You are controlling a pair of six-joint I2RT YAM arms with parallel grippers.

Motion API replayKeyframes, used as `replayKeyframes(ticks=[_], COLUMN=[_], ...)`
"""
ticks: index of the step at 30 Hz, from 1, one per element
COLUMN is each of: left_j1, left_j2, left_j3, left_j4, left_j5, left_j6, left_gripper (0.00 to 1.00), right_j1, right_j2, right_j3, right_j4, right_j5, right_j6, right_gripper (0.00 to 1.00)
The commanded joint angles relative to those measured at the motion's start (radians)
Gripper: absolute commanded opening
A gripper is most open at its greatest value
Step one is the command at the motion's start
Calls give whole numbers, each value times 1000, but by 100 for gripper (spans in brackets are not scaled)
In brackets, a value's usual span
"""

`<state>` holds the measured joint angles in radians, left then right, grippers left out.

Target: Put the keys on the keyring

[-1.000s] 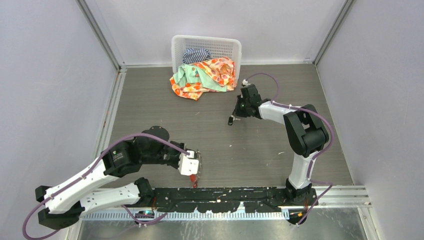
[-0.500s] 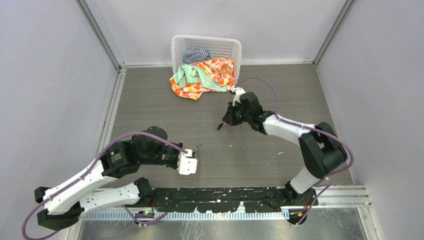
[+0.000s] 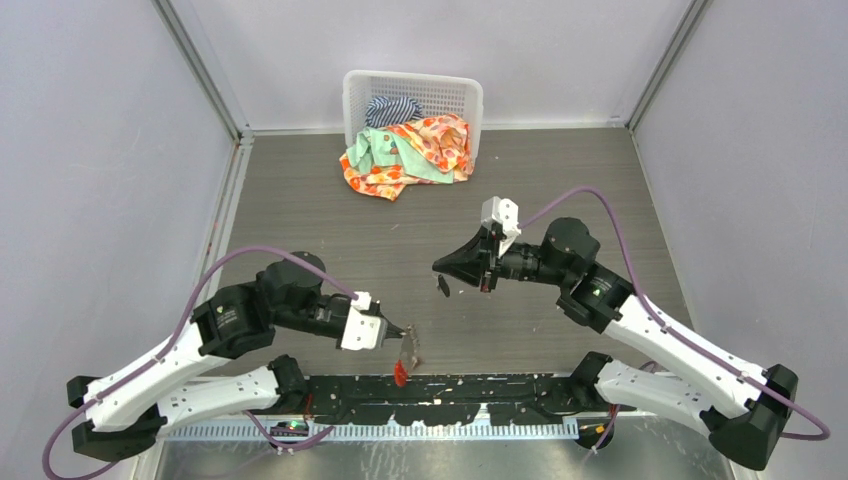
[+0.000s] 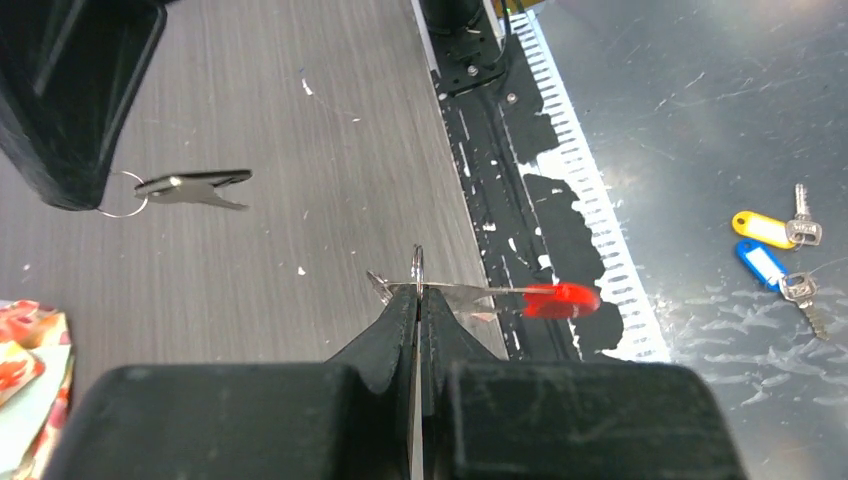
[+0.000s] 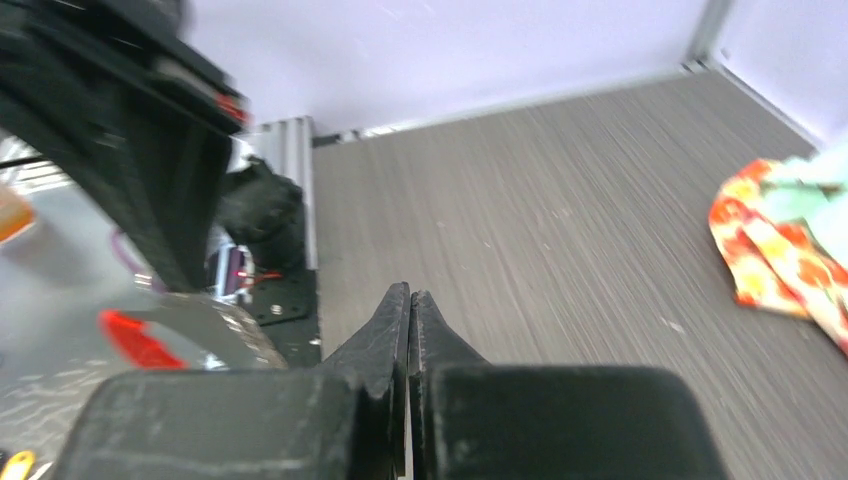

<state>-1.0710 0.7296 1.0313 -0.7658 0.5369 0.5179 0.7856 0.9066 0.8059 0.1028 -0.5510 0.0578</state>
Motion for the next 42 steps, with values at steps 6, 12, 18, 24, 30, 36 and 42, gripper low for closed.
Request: replayKeyframes(ticks=[6,12,18,24,30,36,42], left_j1=[2,3,4,5,3,3,4], left_j2=[49,45,46,44,48,45,40], left_j3=[43,55,68,71,73,71,69], left_j4=[171,182,196,169,133,114,101], left_j5=[168,159,178,197,225,232,242], left_j6=[-111,-143,-154,-109,-53,-25,-14], left_gripper=[0,0,0,0,0,0,0], right_j1=[203,253,278,297,312,323,327], right_j2=[8,6,6,25,60,65,64], right_j3=[192,210,197,204,227,233,234], right_j4=[-195,-229,-212,-210,-208,-186,-166], right_j5=[-85,-92,-91,-114,-153,-152,-164], right_j6=[-128,-161,-167,-183,-184,-182,-174], right_gripper=[1,1,1,1,1,1,1])
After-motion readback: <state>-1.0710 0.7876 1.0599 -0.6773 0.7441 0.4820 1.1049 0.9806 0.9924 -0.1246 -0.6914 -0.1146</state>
